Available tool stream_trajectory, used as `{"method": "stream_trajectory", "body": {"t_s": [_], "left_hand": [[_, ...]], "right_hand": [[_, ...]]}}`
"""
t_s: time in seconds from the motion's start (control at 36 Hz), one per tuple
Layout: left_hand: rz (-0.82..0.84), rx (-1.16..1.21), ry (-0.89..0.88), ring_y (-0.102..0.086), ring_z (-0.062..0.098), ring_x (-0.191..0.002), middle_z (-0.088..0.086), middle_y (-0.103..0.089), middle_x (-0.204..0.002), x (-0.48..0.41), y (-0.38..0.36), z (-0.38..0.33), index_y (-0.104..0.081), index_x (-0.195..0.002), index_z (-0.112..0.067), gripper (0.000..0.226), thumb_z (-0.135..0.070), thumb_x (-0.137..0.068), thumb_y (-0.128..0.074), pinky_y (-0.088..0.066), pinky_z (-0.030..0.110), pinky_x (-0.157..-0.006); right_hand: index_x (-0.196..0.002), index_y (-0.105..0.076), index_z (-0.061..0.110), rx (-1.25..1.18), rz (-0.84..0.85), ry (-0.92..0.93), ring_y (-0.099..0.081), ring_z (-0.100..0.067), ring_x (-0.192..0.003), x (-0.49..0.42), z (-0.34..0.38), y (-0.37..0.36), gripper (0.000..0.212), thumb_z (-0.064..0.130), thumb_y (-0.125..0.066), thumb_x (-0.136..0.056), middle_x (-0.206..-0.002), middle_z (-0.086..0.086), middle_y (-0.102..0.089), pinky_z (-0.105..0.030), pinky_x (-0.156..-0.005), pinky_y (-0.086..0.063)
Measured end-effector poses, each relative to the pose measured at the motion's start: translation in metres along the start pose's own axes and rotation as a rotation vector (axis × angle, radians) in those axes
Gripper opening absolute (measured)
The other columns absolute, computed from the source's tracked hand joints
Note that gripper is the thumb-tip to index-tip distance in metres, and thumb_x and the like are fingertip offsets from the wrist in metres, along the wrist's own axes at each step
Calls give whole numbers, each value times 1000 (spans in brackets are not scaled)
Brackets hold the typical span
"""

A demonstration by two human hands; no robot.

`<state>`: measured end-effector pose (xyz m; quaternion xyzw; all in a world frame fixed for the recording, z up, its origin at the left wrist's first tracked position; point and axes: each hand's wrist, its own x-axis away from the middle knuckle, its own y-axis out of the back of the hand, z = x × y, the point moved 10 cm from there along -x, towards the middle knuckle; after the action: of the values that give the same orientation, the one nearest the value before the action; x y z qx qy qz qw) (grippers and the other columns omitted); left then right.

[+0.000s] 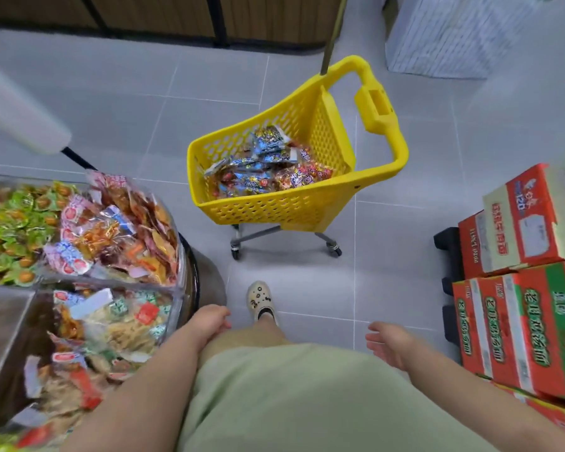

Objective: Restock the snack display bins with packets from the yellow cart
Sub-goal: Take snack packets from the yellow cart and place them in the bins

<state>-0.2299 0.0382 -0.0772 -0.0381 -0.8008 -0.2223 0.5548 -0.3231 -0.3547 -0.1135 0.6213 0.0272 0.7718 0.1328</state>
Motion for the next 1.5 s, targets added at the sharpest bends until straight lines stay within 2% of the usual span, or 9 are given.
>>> {"method": "stream_trajectory", "body": {"t_s": [0.08, 0.53, 0.67, 0.81, 0.89, 0.97, 1.14, 1.31, 1.5], "left_hand": [[-17, 15, -23, -51, 20, -60, 10, -59, -78, -13, 27, -46, -55, -83, -7, 18, -14, -97, -47, -37, 26, -54], [29, 50, 113, -51, 21, -70, 9, -57, -86, -69, 103, -153, -53, -111, -10, 17, -20, -98, -46, -38, 30, -80], [-20, 112, 124, -48, 19, -66, 12, -57, -92, -88, 113, -193, -52, -100, -9, 14, -17, -100, -41, -33, 25, -62], [-81, 248, 105, -50, 16, -65, 8, -58, -86, -104, 116, -224, -53, -101, -12, 11, -19, -99, -44, -37, 24, -58], [-54, 268, 114, -43, 14, -59, 3, -49, -73, -113, 109, -233, -51, -88, -14, 17, -16, -101, -40, -30, 22, -52], [-14, 237, 106, -40, 16, -59, 4, -45, -71, -118, 101, -237, -45, -74, -19, 27, -16, -100, -41, -26, 23, -51], [20, 88, 30, -49, 18, -81, 12, -55, -88, -127, 96, -237, -54, -89, -13, 17, -24, -99, -47, -34, 29, -67], [37, 255, 155, -52, 19, -66, 9, -58, -79, -135, 105, -223, -53, -81, -17, 19, -24, -98, -49, -36, 23, -58], [67, 457, 30, -59, 16, -79, 5, -63, -92, -146, 118, -259, -60, -92, -22, 8, -29, -95, -57, -47, 28, -70]], "right_hand": [[-99, -56, 12, 11, -6, 43, -58, -16, -72, 0, 60, -20, 13, 23, -51, -94, -84, -3, -60, -27, -60, -42], [-84, -54, 17, 233, 53, 313, -54, -11, -68, 5, 336, -130, 10, 20, -49, -92, -83, -1, -58, -24, -60, -44], [-76, -51, 10, 502, 123, 454, -46, -18, -67, 5, 410, -181, 17, 11, -44, -91, -75, -9, -52, -32, -68, -35], [-78, -56, 11, 806, 190, 543, -45, -10, -53, -6, 439, -226, 14, 5, -51, -90, -65, -3, -51, -14, -40, -35], [-110, -59, 10, 1063, 249, 542, -53, -17, -77, -23, 432, -253, 21, 10, -51, -91, -97, -10, -61, -19, -60, -41], [-114, -55, 10, 1293, 249, 594, -51, -23, -92, -33, 429, -268, 24, 14, -53, -90, -111, -13, -54, -26, -71, -38], [-125, -54, 17, 1555, 182, 681, -49, -29, -112, -55, 430, -285, 42, 32, -59, -86, -123, -12, -46, -33, -93, -42], [-102, -66, 15, 1440, 166, 822, -46, -25, -109, -56, 448, -290, 22, 23, -47, -95, -114, -8, -51, -34, -94, -41], [-79, -55, 22, 851, 250, 859, -48, -11, -59, -14, 476, -275, 19, 23, -49, -96, -69, 2, -54, -28, -58, -40]]}}
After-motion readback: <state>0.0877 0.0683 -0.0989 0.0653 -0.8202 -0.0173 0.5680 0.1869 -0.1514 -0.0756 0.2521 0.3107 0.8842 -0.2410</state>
